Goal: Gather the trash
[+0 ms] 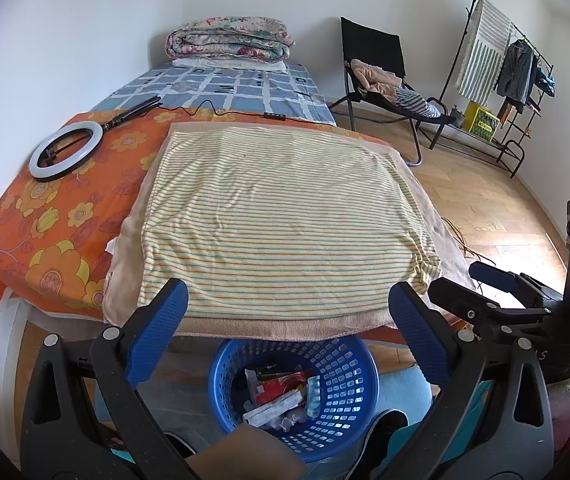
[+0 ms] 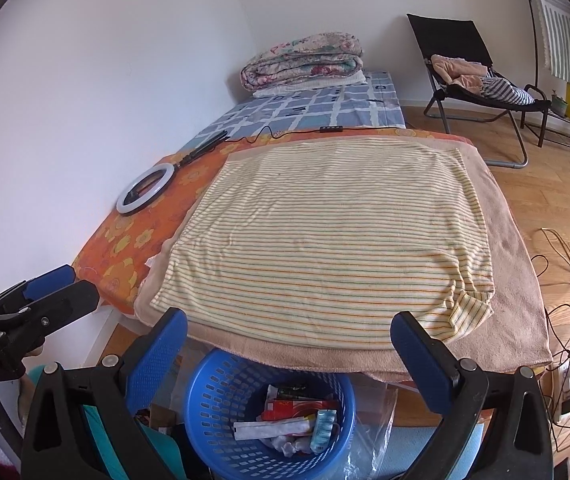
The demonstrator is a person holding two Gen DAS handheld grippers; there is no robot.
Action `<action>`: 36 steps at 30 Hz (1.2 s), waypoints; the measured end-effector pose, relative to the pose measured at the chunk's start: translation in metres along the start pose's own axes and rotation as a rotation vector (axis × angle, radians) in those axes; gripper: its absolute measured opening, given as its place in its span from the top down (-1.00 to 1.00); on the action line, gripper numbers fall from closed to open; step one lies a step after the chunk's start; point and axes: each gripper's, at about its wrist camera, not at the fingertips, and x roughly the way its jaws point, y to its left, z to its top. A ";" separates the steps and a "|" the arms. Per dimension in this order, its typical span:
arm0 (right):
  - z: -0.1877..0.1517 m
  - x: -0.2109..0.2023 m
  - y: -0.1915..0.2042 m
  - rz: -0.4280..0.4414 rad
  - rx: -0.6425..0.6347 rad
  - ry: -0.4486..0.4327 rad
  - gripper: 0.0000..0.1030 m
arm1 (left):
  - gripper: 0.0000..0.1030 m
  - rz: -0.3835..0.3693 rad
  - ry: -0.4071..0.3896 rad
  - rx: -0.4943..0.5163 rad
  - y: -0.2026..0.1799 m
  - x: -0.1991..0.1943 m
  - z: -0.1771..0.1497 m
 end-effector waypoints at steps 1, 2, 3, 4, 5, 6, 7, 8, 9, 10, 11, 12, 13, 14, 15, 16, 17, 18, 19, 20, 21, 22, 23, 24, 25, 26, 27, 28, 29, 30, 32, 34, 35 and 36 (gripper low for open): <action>0.000 -0.001 0.000 0.001 0.001 -0.001 -0.99 | -0.98 0.001 0.000 0.000 0.000 0.000 0.000; 0.000 -0.001 0.000 0.000 0.001 -0.001 -0.99 | -0.98 0.001 0.000 0.000 0.000 0.000 0.000; 0.000 -0.001 0.000 0.000 0.001 -0.001 -0.99 | -0.98 0.001 -0.001 0.000 0.000 0.000 0.000; 0.001 -0.001 0.000 0.001 0.002 -0.002 -0.99 | -0.98 0.000 0.000 0.000 0.000 0.000 0.000; 0.001 -0.001 0.000 0.001 0.003 -0.003 -0.99 | -0.98 0.000 0.000 0.000 0.000 0.000 0.000; 0.001 -0.002 0.001 0.000 0.003 -0.004 -0.99 | -0.98 -0.001 -0.001 -0.001 0.000 0.000 0.000; 0.001 -0.003 0.002 0.000 0.003 -0.005 -0.99 | -0.98 0.000 -0.001 0.000 0.000 0.000 0.000; 0.001 -0.003 0.002 0.001 0.004 -0.005 -0.99 | -0.98 -0.001 -0.002 0.001 0.000 0.000 0.000; 0.001 -0.003 0.002 0.001 0.004 -0.005 -0.99 | -0.98 0.000 -0.003 0.001 0.000 0.000 0.000; 0.001 -0.003 0.001 0.002 0.004 -0.005 -0.99 | -0.98 0.001 -0.001 0.000 0.000 0.000 0.000; 0.001 -0.003 0.002 0.003 0.004 -0.005 -0.99 | -0.98 0.001 -0.001 -0.001 0.000 0.000 0.000; 0.001 -0.003 0.002 0.002 0.005 -0.005 -0.99 | -0.98 0.001 0.000 -0.001 0.000 0.000 0.000; 0.001 -0.003 0.002 0.002 0.005 -0.005 -0.99 | -0.98 0.000 0.000 0.000 0.000 0.000 0.000; 0.001 -0.003 0.003 0.002 0.004 -0.006 -0.99 | -0.98 0.001 0.000 0.000 0.000 0.000 0.000; 0.001 -0.004 0.003 0.002 0.005 -0.008 -0.99 | -0.98 0.001 0.000 0.000 0.000 0.000 0.000; 0.001 -0.005 0.003 0.003 0.005 -0.009 -0.99 | -0.98 0.000 0.001 -0.001 0.000 0.000 0.000; 0.001 -0.005 0.003 0.003 0.005 -0.008 -0.99 | -0.98 -0.001 0.002 0.000 -0.001 0.000 0.000; 0.001 -0.005 0.004 0.003 0.006 -0.009 -0.99 | -0.98 -0.001 0.003 0.001 -0.002 0.000 0.001; 0.001 -0.005 0.004 0.002 0.006 -0.009 -0.99 | -0.98 -0.001 0.002 0.002 -0.003 0.000 0.001; 0.001 -0.005 0.004 0.003 0.006 -0.008 -0.99 | -0.98 -0.001 0.002 0.001 -0.003 0.000 0.000; 0.001 -0.005 0.004 0.005 0.007 -0.008 -0.99 | -0.98 -0.001 0.002 0.002 -0.003 0.000 0.001; 0.001 -0.006 0.004 0.006 0.009 -0.009 -0.99 | -0.98 -0.001 0.001 0.000 -0.003 0.000 0.000; 0.001 -0.007 0.004 0.007 0.011 -0.010 -0.99 | -0.98 -0.002 0.001 0.000 -0.003 0.000 0.000; 0.001 -0.007 0.005 0.009 0.013 -0.010 -0.99 | -0.98 -0.003 0.001 -0.001 -0.003 0.000 0.000; 0.001 -0.008 0.005 0.009 0.014 -0.010 -0.99 | -0.98 -0.001 0.001 0.000 -0.002 0.000 0.000; 0.001 -0.008 0.006 0.008 0.014 -0.009 -0.99 | -0.98 -0.001 0.001 0.000 -0.002 0.000 0.000; 0.001 -0.008 0.006 0.008 0.013 -0.010 -0.99 | -0.98 -0.001 0.001 0.000 -0.003 0.000 0.000; 0.001 -0.008 0.005 0.009 0.014 -0.010 -0.99 | -0.98 -0.002 0.001 0.000 -0.002 0.000 0.000; 0.001 -0.008 0.005 0.010 0.015 -0.010 -0.99 | -0.98 -0.002 0.001 0.000 -0.002 0.000 0.000; 0.001 -0.008 0.005 0.010 0.014 -0.009 -0.99 | -0.98 -0.002 0.001 0.001 -0.003 0.000 0.000; 0.000 -0.008 0.006 0.011 0.017 -0.009 -0.99 | -0.98 -0.002 0.000 0.000 -0.003 0.000 0.000; -0.001 -0.008 0.006 0.012 0.020 -0.008 -0.99 | -0.98 -0.002 0.001 -0.001 -0.003 0.000 0.000; -0.001 -0.008 0.006 0.013 0.022 -0.007 -0.99 | -0.98 -0.001 0.000 0.000 -0.003 -0.001 0.000; -0.001 -0.008 0.005 0.014 0.024 -0.007 -0.99 | -0.98 -0.001 0.001 0.000 -0.003 0.000 0.000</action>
